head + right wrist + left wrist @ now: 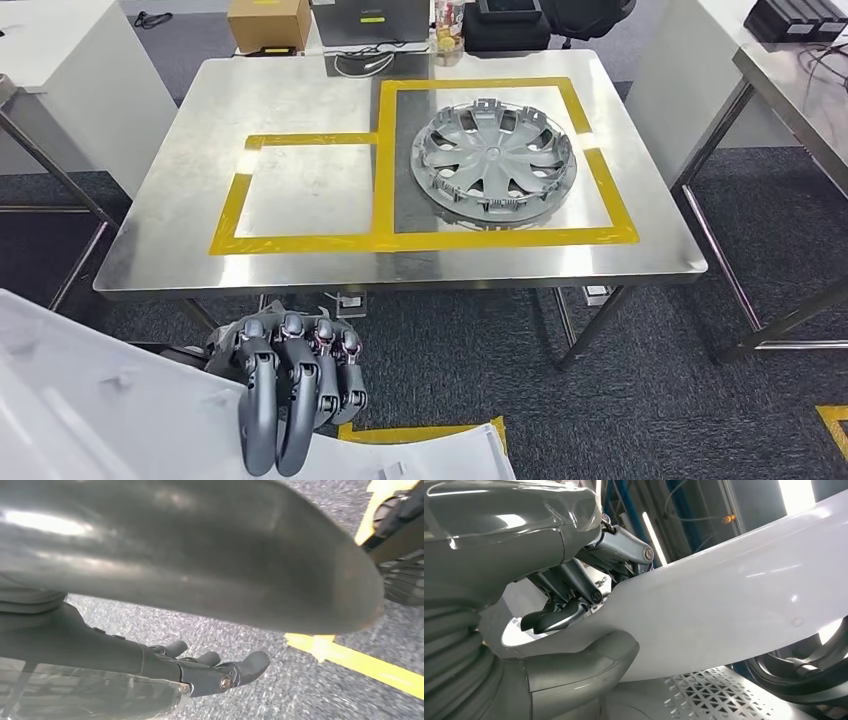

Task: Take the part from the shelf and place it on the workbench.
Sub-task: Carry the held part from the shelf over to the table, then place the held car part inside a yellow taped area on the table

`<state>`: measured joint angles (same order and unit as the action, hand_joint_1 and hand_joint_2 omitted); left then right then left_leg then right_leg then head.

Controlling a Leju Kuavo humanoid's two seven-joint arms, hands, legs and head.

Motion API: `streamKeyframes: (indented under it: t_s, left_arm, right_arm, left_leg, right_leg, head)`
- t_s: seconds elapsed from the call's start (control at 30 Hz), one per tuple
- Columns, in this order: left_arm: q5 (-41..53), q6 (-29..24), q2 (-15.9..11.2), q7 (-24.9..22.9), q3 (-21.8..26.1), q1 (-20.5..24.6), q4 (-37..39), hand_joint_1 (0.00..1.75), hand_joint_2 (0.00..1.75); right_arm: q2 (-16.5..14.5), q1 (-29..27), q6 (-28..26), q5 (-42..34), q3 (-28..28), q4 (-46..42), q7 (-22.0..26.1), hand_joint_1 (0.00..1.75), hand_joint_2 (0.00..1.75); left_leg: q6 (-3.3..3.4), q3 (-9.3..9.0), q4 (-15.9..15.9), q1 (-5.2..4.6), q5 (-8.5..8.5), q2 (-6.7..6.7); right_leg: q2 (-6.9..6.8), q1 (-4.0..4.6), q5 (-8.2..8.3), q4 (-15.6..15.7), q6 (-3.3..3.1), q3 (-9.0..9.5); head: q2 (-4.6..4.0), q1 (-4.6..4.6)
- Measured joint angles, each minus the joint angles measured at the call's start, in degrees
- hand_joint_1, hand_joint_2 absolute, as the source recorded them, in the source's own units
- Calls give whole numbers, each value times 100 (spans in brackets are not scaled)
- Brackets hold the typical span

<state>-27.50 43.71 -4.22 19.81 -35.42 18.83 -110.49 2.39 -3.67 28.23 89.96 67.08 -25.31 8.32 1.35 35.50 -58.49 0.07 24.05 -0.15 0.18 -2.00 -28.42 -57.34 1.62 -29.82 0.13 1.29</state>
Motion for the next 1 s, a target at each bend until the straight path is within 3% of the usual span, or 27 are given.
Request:
streamKeyframes:
  t_s: [0.07, 0.13, 0.17, 0.23, 0.3, 0.33, 0.4, 0.43, 0.5, 0.53, 0.6, 0.67, 0.77, 0.8, 0.83, 0.87, 0.93, 1.0]
  left_arm:
    - [2, 0, 4, 3, 8, 0, -5, 175, 175]
    - [5, 0, 18, 6, 8, 12, -17, 175, 175]
    - [8, 0, 28, 8, 8, 19, -23, 175, 175]
    - [14, 0, 42, 8, 5, 23, -25, 175, 175]
    - [22, 0, 46, 9, 2, 12, -24, 175, 175]
    - [25, 0, 46, 9, 1, 10, -24, 175, 175]
    - [28, 0, 47, 10, 1, 11, -23, 175, 175]
    - [34, 0, 48, 11, 1, 10, -23, 175, 175]
    - [52, -4, 49, 14, 3, 10, -25, 175, 175]
    - [64, -7, 50, 14, 5, 10, -28, 175, 175]
    - [90, -11, 51, 15, 15, 13, -45, 175, 175]
    - [104, -13, 51, 19, 29, 21, -67, 175, 175]
    - [118, -13, 44, 26, 47, -3, -74, 175, 175]
    - [129, -13, 40, 27, 49, -14, -74, 175, 175]
    - [144, -13, 37, 28, 52, -22, -74, 175, 175]
    - [161, -13, 36, 29, 56, -26, -76, 175, 175]
    - [194, -13, 36, 31, 79, -29, -90, 175, 175]
    - [215, -13, 37, 36, 105, -28, -113, 175, 175]
  right_arm:
    - [-2, 9, -1, 0, 0, 0, 4, 0, 0]
    - [2, 15, -2, 0, -1, 0, 11, 0, 0]
    - [10, 22, -3, 0, -1, -1, 15, 0, 0]
    - [33, 29, -4, 0, -1, -2, 24, 0, 0]
    - [52, 19, -4, 0, 0, -5, 27, 0, 0]
    - [57, 11, -4, 0, 0, -8, 27, 0, 0]
    - [63, -1, -3, 0, -1, -15, 28, 0, 0]
    - [66, -2, -3, 0, -2, -19, 28, 0, 0]
    - [75, 0, -4, 0, -2, -27, 32, 0, 0]
    - [78, -1, -4, 0, -2, -30, 36, 0, 0]
    - [76, -9, -6, 0, -4, -38, 51, 0, 0]
    - [71, -9, -7, 0, -7, -46, 68, 0, 0]
    - [66, -10, -5, 0, -13, -50, 86, 0, 0]
    - [65, -16, -4, 0, -20, -50, 90, 0, 0]
    - [65, -20, -3, 0, -32, -49, 93, 0, 0]
    - [64, -23, -4, 0, -46, -49, 97, 0, 0]
    - [41, -17, -20, 0, -90, -38, 114, 0, 0]
    - [21, -2, -39, 0, -128, -18, 131, 0, 0]
  left_leg:
    - [68, -66, 55, -18, 47, -17]
    - [140, -206, 125, -10, 68, -29]
    - [170, -273, 150, -10, 79, -32]
    - [222, -311, 159, -36, 120, -34]
    - [244, -339, 157, -70, 168, -57]
    - [241, -374, 156, -81, 199, -71]
    - [215, -474, 153, -91, 284, -87]
    - [192, -524, 142, -100, 332, -89]
    - [126, -567, 117, -115, 410, -91]
    - [94, -581, 99, -121, 434, -93]
    - [31, -584, 33, -112, 491, -84]
    - [-45, -401, -328, -84, 615, -60]
    - [-141, 300, -1361, -20, 955, -31]
    - [-144, 473, -1517, -9, 985, -24]
    - [-130, 540, -1468, -4, 894, -19]
    - [-95, 502, -1218, -9, 675, -17]
    - [52, 263, -463, -63, 142, -13]
    - [199, 89, -1, -136, -36, -10]
  right_leg:
    - [-9, 3, 21, -21, 78, 65]
    - [-20, -5, -53, -229, 92, 0]
    - [-22, -5, -165, -485, 68, -146]
    - [-21, 6, -436, -1227, 11, -636]
    - [-21, 13, -493, -1642, 28, -1014]
    - [-22, 14, -375, -1535, 66, -1045]
    - [-23, 19, 88, -791, 137, -829]
    - [-24, 31, 248, -419, 120, -705]
    - [-25, 69, 375, -49, 5, -562]
    - [-24, 85, 342, -41, -67, -540]
    - [-14, 60, 365, -23, -131, -464]
    - [-7, 31, 324, -10, -178, -368]
    - [-3, 41, 222, -9, -217, -264]
    - [0, 49, 183, -9, -217, -222]
    - [3, 60, 143, -8, -216, -170]
    - [7, 76, 99, -5, -214, -106]
    - [15, 111, 13, 9, -204, 14]
    - [21, 106, -41, 55, -169, 72]
  head:
    - [0, 1]
    - [0, -12]
    - [0, -21]
    - [0, -38]
    - [0, -42]
    - [0, -42]
    - [0, -44]
    - [0, -44]
    - [0, -40]
    - [0, -38]
    - [0, -35]
    - [0, -22]
    - [0, -13]
    - [0, -11]
    - [0, -11]
    - [0, -11]
    - [0, -26]
    - [0, -39]
